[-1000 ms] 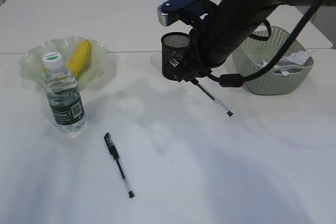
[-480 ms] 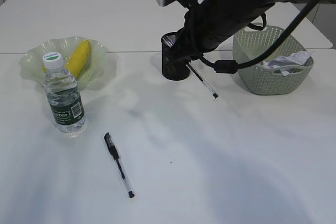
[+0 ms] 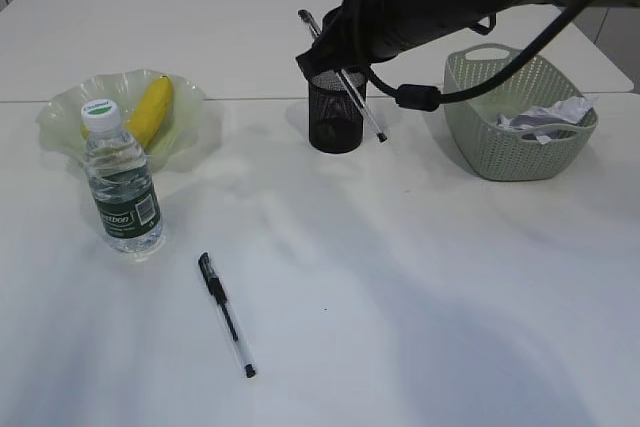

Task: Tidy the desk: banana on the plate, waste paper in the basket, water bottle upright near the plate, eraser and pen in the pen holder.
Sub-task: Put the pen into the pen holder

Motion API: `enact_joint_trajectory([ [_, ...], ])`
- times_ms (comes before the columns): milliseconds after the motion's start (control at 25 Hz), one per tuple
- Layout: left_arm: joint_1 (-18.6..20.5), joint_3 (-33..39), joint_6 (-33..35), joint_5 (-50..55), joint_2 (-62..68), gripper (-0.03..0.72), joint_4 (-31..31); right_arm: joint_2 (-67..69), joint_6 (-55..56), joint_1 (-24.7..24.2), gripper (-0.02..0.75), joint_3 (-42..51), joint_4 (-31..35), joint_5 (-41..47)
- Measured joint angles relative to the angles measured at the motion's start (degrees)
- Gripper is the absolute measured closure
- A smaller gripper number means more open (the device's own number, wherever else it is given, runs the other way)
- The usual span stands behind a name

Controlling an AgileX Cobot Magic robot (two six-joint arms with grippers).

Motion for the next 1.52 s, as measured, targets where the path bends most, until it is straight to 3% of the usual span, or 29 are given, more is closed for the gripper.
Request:
enact_joint_trajectory([
  [920,0.0,0.0,0.0,0.7,0.0,0.224,0.0,3.9,0.2,-0.5,0.650,0.0,1.6,-25.4],
  [1520,0.0,0.0,0.0,1.8,0.0,0.224,0.0,10.0,0.2,-2.3,0.650,0.0,6.2,-39.5],
])
